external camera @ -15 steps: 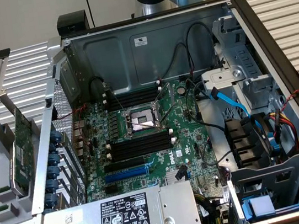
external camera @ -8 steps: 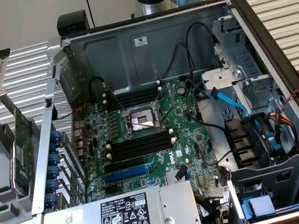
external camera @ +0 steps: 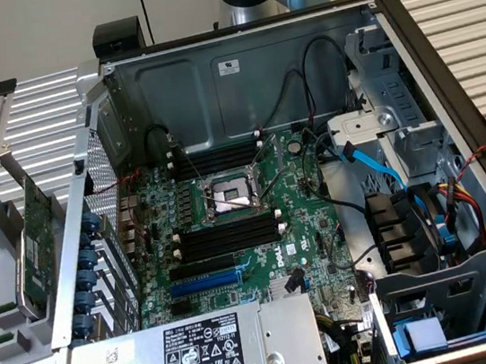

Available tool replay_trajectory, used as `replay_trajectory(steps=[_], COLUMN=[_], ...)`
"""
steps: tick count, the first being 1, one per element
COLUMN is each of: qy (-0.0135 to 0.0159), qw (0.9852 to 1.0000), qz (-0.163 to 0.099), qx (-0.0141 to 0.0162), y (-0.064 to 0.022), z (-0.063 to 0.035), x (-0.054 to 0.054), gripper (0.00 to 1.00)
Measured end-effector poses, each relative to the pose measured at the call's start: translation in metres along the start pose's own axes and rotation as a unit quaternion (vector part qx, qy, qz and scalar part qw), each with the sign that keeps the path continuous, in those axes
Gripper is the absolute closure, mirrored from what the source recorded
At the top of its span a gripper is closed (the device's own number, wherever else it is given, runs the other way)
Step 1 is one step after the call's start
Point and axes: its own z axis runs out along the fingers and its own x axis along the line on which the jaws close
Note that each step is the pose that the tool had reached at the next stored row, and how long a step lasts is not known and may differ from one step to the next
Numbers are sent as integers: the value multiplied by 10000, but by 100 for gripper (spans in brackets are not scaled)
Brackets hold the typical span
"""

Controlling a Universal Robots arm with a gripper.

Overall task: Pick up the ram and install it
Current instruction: 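Pick up the ram and move it above insertion slot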

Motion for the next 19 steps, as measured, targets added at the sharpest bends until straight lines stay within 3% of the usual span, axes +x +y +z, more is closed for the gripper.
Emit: replay_trajectory(steps=[5, 9, 14, 19], qy=[29, 52, 77, 105], qw=[9990, 9967, 9926, 9862], qz=[-449, -815, -1211, -1652], qx=[-7, -13, -19, -27], y=[0, 0, -1, -1], z=[0, 0, 3, 11], x=[0, 0, 0, 1], gripper=[89, 89, 89, 89])
